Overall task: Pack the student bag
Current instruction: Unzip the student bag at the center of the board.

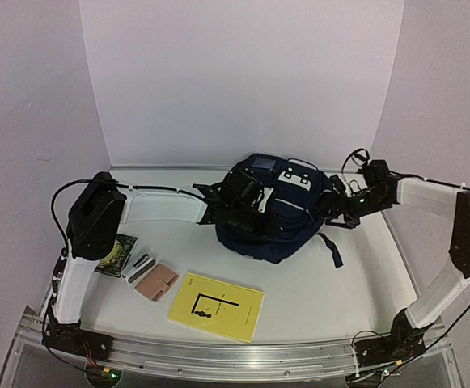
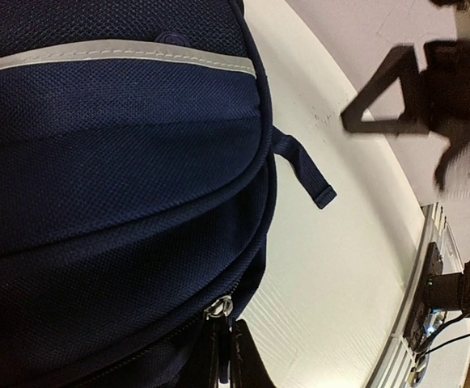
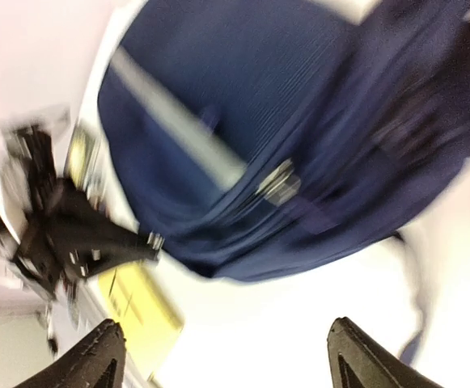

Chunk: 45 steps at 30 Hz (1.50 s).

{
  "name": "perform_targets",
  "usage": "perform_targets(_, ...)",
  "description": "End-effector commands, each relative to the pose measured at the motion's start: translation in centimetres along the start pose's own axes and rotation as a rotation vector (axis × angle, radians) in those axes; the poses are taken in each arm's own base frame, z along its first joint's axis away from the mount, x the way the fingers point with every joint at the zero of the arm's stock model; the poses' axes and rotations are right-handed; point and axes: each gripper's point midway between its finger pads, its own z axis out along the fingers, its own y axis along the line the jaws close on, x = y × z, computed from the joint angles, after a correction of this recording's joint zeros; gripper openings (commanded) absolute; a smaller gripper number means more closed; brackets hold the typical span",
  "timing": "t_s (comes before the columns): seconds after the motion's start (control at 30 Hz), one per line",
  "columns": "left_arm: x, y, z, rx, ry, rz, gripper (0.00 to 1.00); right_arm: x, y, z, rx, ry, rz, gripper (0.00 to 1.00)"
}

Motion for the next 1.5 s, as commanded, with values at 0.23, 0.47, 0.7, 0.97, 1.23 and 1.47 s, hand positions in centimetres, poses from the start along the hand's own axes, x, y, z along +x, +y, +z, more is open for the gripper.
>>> perform_targets(0.23, -2.7, -3.0, -0.4, 0.121, -0.100, -0.016, 0.00, 3.6, 1.7, 7.4, -0.120, 0.127, 0.079, 0.81)
perform_targets(0.47, -2.2, -2.9, -1.0, 0.118, -0.095, -0.015, 0.00, 2.4, -0.3, 8.5, -0.021, 0.078, 0.092, 0.49)
perform_targets(0.7, -1.8, -1.0, -2.7, 0.025, -0.099, -0.009, 0.00, 2.0, -3.0, 7.2, 0.087, 0.044, 0.108, 0.00)
perform_targets(0.97, -1.1, 5.3, -5.7, -0.207, -0.090, -0.034, 0.00, 3.2, -5.7, 3.4, 0.202, 0.060, 0.054, 0.00)
perform_targets(1.23, -0.1, 7.9, -8.2, -0.294, -0.088, -0.031, 0.00, -0.2, -9.7, -0.7, 0.381, 0.021, -0.058, 0.00)
perform_targets(1.47, 2.0, 2.7, -5.8, -0.079, -0.019, 0.038, 0.00, -4.2, -5.9, -0.9, 0.262, -0.036, -0.110, 0.24)
